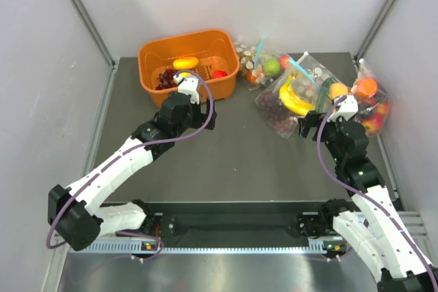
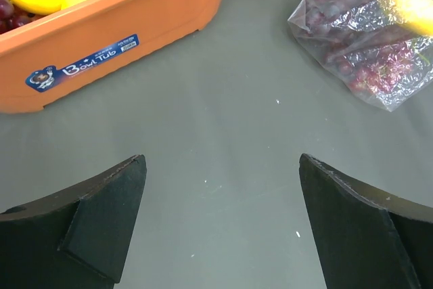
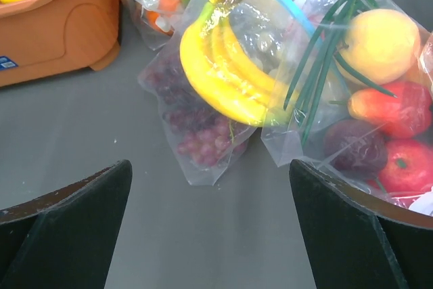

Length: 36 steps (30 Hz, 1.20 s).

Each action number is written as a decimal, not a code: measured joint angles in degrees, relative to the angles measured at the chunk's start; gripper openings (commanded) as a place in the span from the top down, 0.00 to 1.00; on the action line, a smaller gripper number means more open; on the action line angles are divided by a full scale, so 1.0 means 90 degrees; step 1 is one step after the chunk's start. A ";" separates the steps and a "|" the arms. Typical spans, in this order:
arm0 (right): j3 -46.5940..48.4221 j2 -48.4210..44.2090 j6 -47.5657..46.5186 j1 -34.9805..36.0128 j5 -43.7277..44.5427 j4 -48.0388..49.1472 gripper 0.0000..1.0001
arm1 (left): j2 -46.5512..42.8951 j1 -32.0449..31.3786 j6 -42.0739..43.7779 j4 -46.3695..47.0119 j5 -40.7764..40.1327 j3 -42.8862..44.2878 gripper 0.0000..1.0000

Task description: Open the zip-top bag and remove the fake food

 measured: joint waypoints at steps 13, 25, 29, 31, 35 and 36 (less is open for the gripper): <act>0.0478 0.0328 -0.0039 0.0002 0.0046 -0.0211 0.00 | -0.0002 0.0000 -0.0034 -0.0007 0.0005 0.0000 0.01; 0.1846 0.3286 0.0012 0.0002 -0.0590 0.0644 0.00 | -0.0272 0.0000 -0.0109 -0.0036 0.0410 -0.0466 0.01; 0.2161 0.4388 0.0036 0.0005 -0.0789 0.0833 0.00 | -0.0573 0.0000 -0.0109 -0.0044 0.0425 -0.0481 0.01; 0.2283 0.4864 0.0029 0.0005 -0.0814 0.0879 0.00 | -0.0685 0.0000 -0.0109 -0.0041 0.0437 -0.0481 0.01; 0.2421 0.5544 -0.0046 0.0010 -0.0724 0.1022 0.00 | -0.0743 0.0000 -0.0109 -0.0041 0.0459 -0.0488 0.01; 0.2448 0.5649 -0.0085 0.0015 -0.0670 0.1073 0.00 | -0.0743 0.0000 -0.0109 -0.0044 0.0461 -0.0495 0.01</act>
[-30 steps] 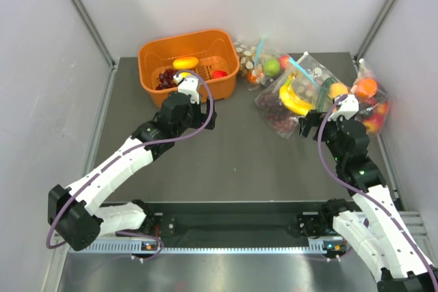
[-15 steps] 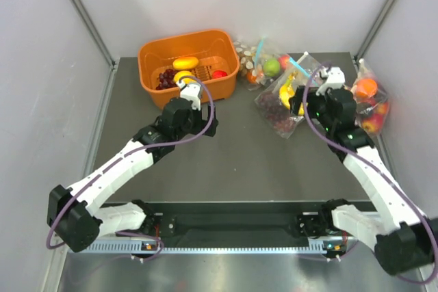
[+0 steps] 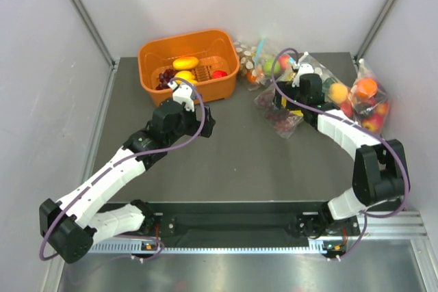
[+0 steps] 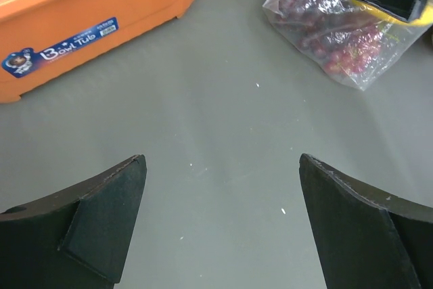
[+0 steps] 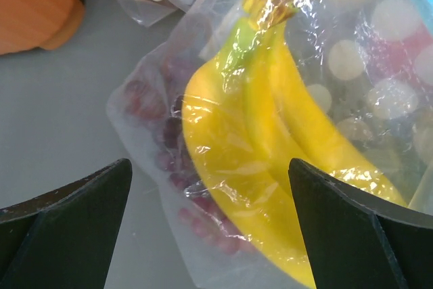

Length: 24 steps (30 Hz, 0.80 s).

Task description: Open the zip-top bag and remove the fake food

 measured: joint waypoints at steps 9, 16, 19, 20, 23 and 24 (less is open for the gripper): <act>0.0250 0.0483 -0.0549 0.0214 0.0590 0.0262 0.22 | 0.0036 0.0000 0.0000 0.0000 0.0073 -0.0032 0.01; 0.0255 0.0772 -0.0831 0.0389 0.0969 0.0401 0.71 | 0.0090 0.0000 0.0000 -0.0005 0.0092 -0.0032 0.01; 0.0255 0.0770 -0.0857 0.0503 0.1059 0.0408 0.92 | 0.0090 0.0000 0.0000 -0.0007 0.0092 -0.0032 0.01; 0.0255 0.0770 -0.0852 0.0554 0.1098 0.0408 1.00 | 0.0090 0.0000 0.0000 -0.0010 0.0092 -0.0032 0.01; 0.0253 0.0733 -0.0862 0.0843 0.1268 0.0362 1.00 | 0.0090 0.0000 0.0000 -0.0010 0.0092 -0.0032 0.01; 0.0253 0.0709 -0.0860 0.0950 0.1316 0.0325 1.00 | 0.0090 0.0000 0.0000 -0.0010 0.0092 -0.0032 0.01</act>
